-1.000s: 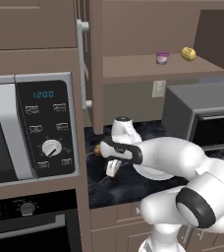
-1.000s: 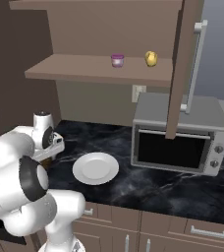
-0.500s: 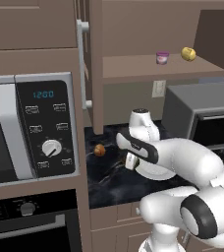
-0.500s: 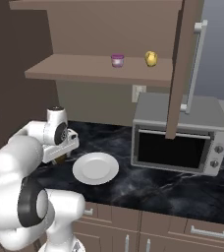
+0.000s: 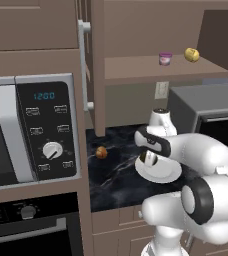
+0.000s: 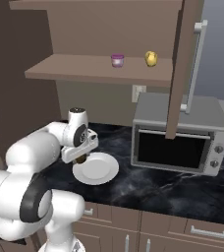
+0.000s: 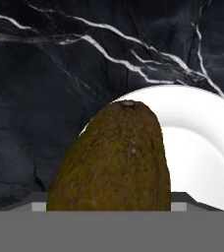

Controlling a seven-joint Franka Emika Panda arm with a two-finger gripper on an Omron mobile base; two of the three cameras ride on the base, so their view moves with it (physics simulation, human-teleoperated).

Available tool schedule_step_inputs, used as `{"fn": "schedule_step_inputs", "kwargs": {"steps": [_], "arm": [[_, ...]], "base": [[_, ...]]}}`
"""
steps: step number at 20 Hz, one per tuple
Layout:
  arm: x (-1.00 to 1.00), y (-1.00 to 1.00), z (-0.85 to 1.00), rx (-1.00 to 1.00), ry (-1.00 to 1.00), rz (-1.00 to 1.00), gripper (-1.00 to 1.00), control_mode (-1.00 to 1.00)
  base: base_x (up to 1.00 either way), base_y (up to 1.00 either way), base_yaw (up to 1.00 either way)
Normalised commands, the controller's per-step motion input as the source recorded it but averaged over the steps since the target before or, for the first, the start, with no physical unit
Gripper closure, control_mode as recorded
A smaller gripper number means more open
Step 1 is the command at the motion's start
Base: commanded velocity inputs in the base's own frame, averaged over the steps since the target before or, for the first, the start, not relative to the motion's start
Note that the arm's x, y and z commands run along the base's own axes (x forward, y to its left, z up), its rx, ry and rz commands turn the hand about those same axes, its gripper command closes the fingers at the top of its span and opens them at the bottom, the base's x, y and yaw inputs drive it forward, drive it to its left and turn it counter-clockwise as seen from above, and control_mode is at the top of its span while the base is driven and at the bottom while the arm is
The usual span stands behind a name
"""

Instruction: Pick the avocado and bread from the counter and place them on the plate. Then pick the jam from the cabinet and place it next to the plate. Lastly close the cabinet door.

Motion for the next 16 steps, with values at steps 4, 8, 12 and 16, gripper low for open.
{"fn": "schedule_step_inputs", "kwargs": {"steps": [4,8,12,16], "arm": [[0.30,-0.39,0.00,0.00,0.00,0.00,1.00,-1.00],[0.15,-0.20,-0.11,0.00,0.00,0.00,1.00,-1.00],[0.01,-0.01,-0.33,0.00,0.00,0.00,1.00,-1.00],[0.00,0.00,-0.28,0.00,0.00,0.00,1.00,-1.00]], "base": [[0.00,0.00,0.00],[0.00,0.00,0.00],[0.00,0.00,0.00],[0.00,0.00,0.00]]}}
